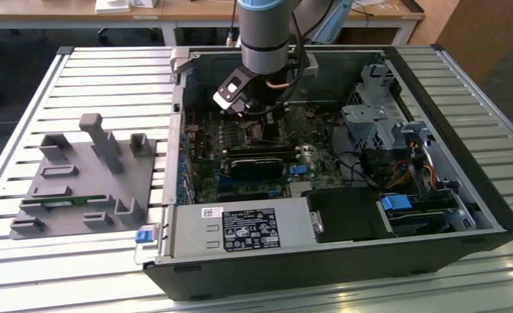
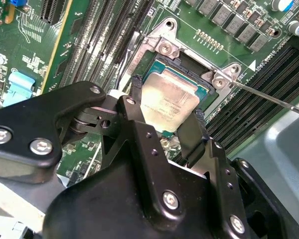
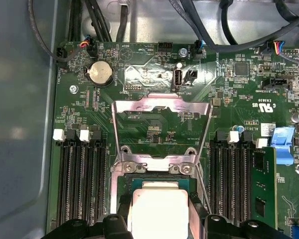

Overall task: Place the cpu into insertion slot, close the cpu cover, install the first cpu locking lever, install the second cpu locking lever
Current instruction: 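Place the cpu into insertion slot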

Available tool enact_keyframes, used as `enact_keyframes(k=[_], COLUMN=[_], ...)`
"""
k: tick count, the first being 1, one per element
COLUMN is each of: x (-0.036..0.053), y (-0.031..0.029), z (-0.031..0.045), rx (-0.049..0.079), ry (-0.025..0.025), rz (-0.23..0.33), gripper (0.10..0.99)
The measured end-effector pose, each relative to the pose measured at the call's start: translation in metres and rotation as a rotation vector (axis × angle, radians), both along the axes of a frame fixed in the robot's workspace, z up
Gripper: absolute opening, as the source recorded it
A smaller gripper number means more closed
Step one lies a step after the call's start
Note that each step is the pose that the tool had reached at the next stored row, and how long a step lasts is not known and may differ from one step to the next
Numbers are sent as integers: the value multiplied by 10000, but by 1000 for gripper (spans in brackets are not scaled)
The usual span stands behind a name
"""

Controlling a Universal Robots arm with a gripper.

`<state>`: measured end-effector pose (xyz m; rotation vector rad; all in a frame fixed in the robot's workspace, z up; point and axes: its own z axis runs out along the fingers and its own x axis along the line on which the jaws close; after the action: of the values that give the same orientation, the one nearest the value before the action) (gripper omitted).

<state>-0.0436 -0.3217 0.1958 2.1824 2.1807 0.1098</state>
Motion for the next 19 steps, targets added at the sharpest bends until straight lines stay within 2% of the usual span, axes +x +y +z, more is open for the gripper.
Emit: enact_keyframes(k=[5,19], x=[1,0], y=[15,15], z=[-25,-28], rx=[0,0], ry=[1,1], rz=[-3,-5], gripper=[533,533])
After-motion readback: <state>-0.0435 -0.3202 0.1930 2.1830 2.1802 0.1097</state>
